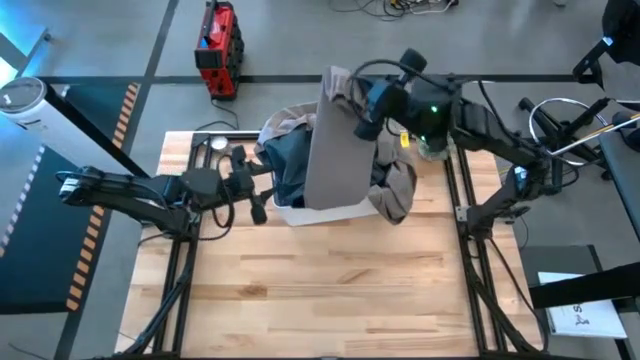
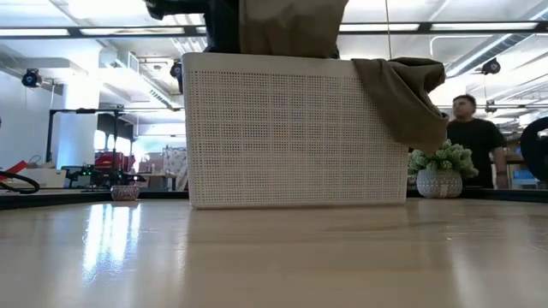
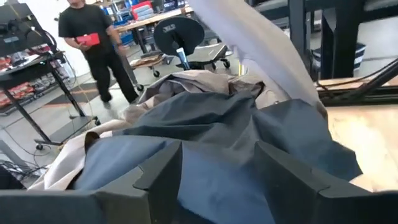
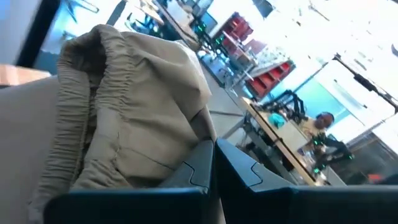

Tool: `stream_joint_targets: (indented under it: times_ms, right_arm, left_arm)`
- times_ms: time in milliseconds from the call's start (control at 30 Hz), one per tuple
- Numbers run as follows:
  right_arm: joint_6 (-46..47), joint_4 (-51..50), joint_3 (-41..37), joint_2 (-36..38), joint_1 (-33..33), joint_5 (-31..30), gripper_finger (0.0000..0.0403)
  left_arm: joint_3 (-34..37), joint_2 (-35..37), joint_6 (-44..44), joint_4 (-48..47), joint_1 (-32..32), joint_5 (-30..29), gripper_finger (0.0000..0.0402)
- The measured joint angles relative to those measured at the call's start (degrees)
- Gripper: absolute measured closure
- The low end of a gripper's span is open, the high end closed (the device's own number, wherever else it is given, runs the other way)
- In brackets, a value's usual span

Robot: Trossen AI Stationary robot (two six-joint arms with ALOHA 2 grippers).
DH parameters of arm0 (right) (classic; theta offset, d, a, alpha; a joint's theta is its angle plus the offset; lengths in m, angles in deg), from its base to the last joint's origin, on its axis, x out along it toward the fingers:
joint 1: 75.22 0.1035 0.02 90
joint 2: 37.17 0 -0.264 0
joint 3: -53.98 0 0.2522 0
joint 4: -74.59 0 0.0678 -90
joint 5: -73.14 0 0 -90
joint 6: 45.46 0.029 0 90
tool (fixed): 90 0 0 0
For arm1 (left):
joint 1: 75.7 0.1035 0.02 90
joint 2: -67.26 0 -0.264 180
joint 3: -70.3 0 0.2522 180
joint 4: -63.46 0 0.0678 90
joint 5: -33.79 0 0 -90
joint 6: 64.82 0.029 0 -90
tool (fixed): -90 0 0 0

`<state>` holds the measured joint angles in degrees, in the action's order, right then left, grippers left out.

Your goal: Sort clothes

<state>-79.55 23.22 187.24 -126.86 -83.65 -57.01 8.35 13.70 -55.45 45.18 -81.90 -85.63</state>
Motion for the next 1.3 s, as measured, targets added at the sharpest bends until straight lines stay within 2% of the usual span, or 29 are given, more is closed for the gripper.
stream_joint_targets:
  times_ms: [133,367,567,700,800,967,1133,1300]
  right_arm:
    - [2.01,-3.94,-1.26,-1.33,-3.58,2.07,0.0403]
    - [8.94,-10.63,-6.28,-6.12,-7.75,10.37,0.0403]
    - [14.10,-10.57,-12.74,-10.27,-11.37,23.36,0.0403]
    - [18.22,-10.45,-16.95,-12.90,-14.70,30.82,0.0403]
    - [20.77,-10.42,-19.50,-15.20,-16.92,34.63,0.0403]
    - [23.04,-9.19,-22.36,-19.98,-18.83,37.90,0.0403]
    - [25.13,-8.82,-23.71,-25.35,-19.37,42.16,0.0403]
    - [25.28,-9.15,-23.84,-27.10,-19.11,42.60,0.0403]
  left_arm:
    - [-0.02,-2.84,1.12,0.03,0.10,-2.91,0.0220]
    - [-0.02,-8.11,1.22,-0.03,2.99,-4.36,0.0287]
    - [-0.02,-12.06,1.11,0.21,7.10,-3.96,0.0358]
    - [-0.09,-13.61,0.01,0.49,9.96,1.06,0.0396]
    - [-0.17,-14.38,-1.31,0.90,11.38,3.34,0.0393]
    - [-0.13,-13.73,-1.49,0.46,11.76,2.99,0.0400]
    - [0.07,-9.42,-1.56,-0.39,11.72,2.94,0.0390]
    - [0.07,-3.02,-2.56,-2.91,11.49,2.96,0.0369]
